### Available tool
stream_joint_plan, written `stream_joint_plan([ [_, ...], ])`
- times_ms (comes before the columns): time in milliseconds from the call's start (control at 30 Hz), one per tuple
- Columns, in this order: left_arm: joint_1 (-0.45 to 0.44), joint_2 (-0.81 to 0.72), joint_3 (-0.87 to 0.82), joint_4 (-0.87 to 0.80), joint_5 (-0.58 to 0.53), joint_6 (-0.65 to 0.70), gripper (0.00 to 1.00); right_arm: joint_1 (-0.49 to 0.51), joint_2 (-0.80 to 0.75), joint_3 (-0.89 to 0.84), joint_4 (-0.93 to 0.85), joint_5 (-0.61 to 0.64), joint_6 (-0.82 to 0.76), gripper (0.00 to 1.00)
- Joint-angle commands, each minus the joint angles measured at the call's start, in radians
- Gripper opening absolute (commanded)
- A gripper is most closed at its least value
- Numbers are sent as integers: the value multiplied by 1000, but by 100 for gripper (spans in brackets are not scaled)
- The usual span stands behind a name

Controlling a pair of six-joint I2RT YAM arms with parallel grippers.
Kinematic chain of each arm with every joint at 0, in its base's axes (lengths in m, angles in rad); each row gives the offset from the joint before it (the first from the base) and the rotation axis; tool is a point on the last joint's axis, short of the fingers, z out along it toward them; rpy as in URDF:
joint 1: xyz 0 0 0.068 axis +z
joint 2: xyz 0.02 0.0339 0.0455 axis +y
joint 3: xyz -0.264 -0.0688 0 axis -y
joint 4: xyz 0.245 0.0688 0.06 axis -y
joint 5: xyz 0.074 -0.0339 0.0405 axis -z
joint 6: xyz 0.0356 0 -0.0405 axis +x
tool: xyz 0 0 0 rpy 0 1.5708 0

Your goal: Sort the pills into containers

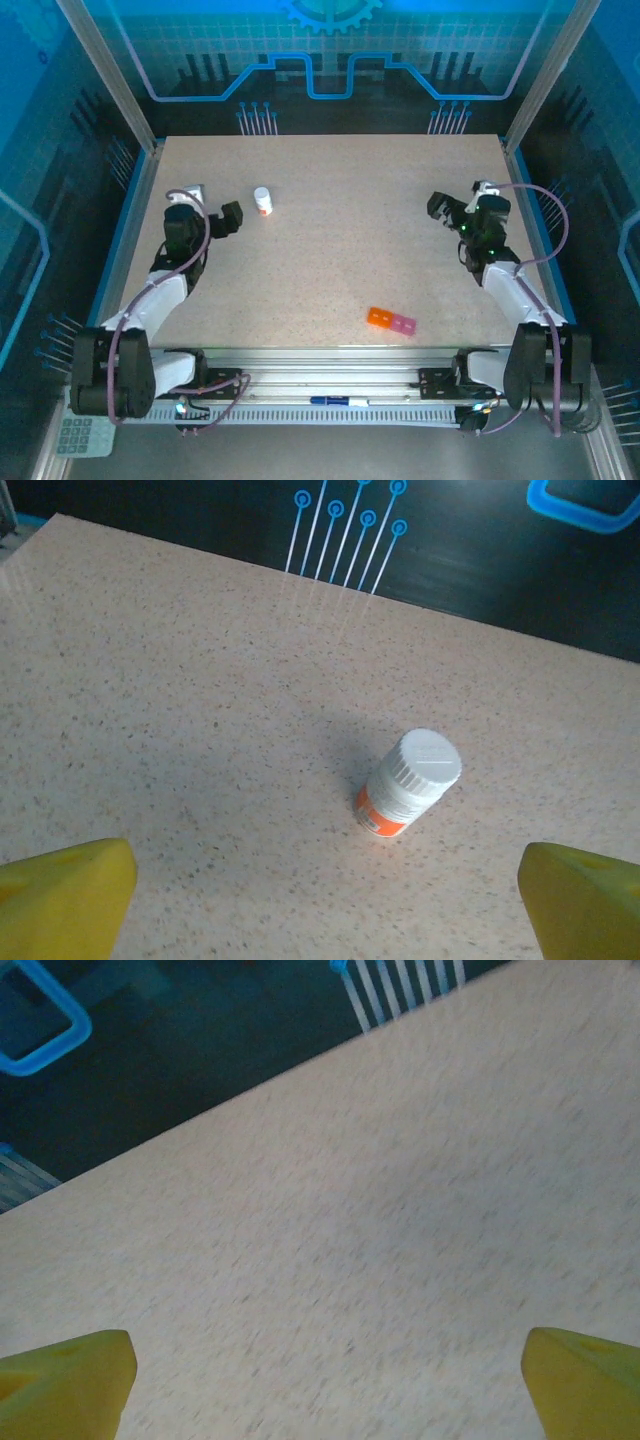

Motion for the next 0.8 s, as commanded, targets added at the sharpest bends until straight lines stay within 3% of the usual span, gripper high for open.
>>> stream_joint_plan([
  [0, 7, -61, 67, -201, 7, -136, 99, -1, -23, -24, -121, -186, 132, 100],
  [133, -33, -102, 100, -296, 53, -192, 99, 33, -33, -16, -304, -228, 142, 94],
  [333, -176, -129, 136, -375, 38, -200, 99, 140, -75, -9, -558, -150, 86, 85],
  [533, -343, -85, 180, -379, 23, -208, 99, 290, -114, -7, -726, -10, 97, 85],
  [767, -505, 16, 226, -373, -37, -195, 99, 395, -180, -55, -836, 51, 178, 85],
])
